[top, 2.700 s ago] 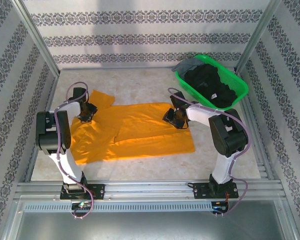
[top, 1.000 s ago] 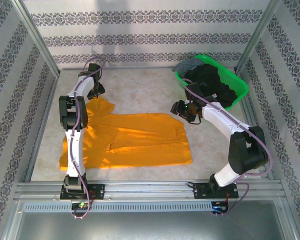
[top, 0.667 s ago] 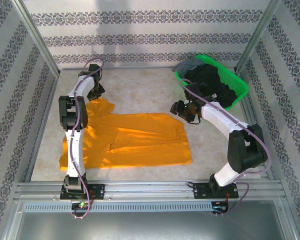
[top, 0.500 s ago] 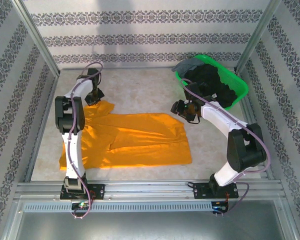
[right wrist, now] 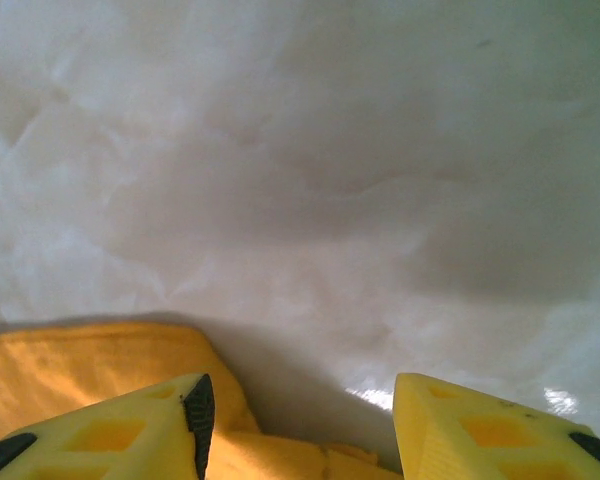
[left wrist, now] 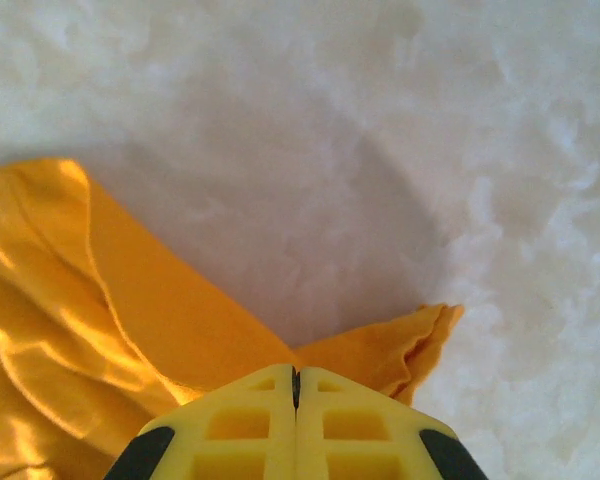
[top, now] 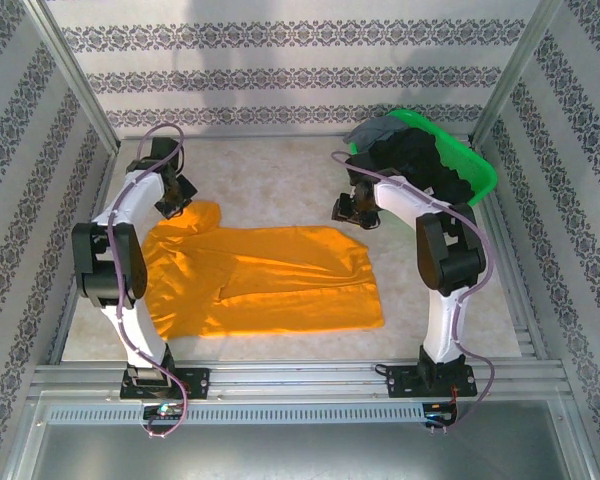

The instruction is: Fold and stack the t-shirts

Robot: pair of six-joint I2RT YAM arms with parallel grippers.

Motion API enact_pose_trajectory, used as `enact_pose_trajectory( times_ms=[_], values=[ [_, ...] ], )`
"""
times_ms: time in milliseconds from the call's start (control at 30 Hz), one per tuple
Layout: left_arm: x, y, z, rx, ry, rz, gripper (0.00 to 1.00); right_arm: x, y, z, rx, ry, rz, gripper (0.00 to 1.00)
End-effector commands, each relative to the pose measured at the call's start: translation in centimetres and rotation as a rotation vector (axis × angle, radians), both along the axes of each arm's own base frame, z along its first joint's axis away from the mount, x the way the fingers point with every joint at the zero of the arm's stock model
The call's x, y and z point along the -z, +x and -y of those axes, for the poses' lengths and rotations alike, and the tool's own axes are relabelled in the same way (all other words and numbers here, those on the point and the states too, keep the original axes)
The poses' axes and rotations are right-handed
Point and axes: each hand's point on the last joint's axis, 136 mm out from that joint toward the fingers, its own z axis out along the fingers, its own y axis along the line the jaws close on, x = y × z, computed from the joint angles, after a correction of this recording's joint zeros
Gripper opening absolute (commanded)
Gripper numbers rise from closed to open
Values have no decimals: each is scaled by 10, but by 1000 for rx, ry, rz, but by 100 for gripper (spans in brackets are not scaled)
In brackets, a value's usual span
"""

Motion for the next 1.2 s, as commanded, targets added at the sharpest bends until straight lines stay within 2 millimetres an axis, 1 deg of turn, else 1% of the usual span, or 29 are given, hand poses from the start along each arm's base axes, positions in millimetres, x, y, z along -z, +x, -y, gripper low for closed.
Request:
enact_pose_trajectory(
  times_ms=[0, 133, 267, 367, 500, 600, 633, 700, 800, 933, 1067, 1167],
  values=[
    [-9, -10, -2, -24, -23, 26, 0, 8, -19, 5, -118, -94, -81, 53],
    [-11, -21, 0, -24, -30, 29, 0, 18, -25, 2, -149, -91, -114, 53],
    [-8, -29, 2, -23, -37, 18, 0, 25, -32, 0, -169, -93, -150, 52],
    [-7, -33, 2, -24, -41, 20, 0, 30, -33, -1, -175, -96, -155, 48],
    [-9, -38, 3, -21, -42, 21, 0, 28, -30, -2, -191, -102, -141, 33],
    [-11, -41, 3, -17, -41, 22, 0, 18, -29, -5, -219, -118, -102, 13],
    [-12, -43, 3, -17, -41, 20, 0, 13, -29, -7, -232, -128, -83, 7],
    [-12, -46, 4, -16, -42, 19, 0, 3, -31, -8, -250, -148, -50, 1],
    [-14, -52, 5, -17, -46, 19, 0, -11, -38, -8, -270, -186, -3, 0],
    [-14, -61, 6, -14, -48, 12, 0, -23, -51, -7, -301, -247, 34, 0],
    [-13, -71, 7, -13, -52, 4, 0, -29, -66, -9, -355, -338, 72, 0],
    [-11, -78, 7, -13, -54, -3, 0, -30, -79, -15, -422, -418, 108, 0]
  ],
)
